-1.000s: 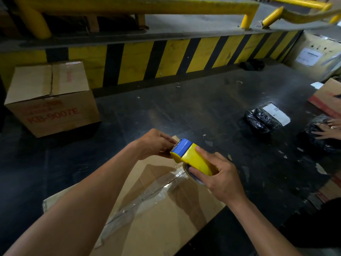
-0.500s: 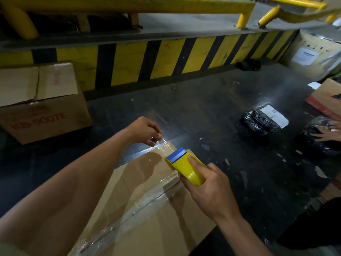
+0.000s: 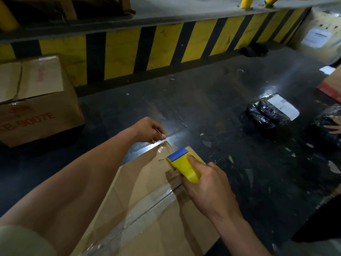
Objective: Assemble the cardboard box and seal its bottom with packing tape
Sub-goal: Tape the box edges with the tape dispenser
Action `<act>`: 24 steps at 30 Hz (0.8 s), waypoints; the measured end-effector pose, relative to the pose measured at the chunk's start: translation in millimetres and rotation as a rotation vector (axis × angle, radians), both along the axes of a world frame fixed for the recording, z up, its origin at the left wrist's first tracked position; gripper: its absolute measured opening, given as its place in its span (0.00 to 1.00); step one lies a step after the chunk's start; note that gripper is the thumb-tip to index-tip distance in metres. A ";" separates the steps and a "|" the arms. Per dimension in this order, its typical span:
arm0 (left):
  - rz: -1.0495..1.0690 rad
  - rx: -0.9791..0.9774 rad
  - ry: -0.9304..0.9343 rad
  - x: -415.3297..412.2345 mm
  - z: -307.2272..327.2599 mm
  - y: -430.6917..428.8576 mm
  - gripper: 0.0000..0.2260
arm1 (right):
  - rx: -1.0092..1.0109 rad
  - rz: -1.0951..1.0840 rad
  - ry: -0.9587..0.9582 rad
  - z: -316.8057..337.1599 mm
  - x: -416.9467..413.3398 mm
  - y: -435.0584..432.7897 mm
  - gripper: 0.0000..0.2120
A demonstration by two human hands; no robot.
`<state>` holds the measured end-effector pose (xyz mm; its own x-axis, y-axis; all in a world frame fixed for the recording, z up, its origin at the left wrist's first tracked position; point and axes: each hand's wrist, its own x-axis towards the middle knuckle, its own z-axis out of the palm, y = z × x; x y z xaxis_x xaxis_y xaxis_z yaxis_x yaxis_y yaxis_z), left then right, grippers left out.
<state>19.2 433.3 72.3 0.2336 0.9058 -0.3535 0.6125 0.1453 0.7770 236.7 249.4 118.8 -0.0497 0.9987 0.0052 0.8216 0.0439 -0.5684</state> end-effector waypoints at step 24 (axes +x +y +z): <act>-0.032 0.005 0.067 -8.1 -19.4 6.4 0.07 | -0.102 0.048 -0.099 21.9 -5.3 8.4 0.27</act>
<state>11.1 439.7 52.9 0.2385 0.9000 -0.3649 0.6672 0.1212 0.7349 231.4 257.8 140.6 -0.0930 0.9902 -0.1038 0.8723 0.0308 -0.4880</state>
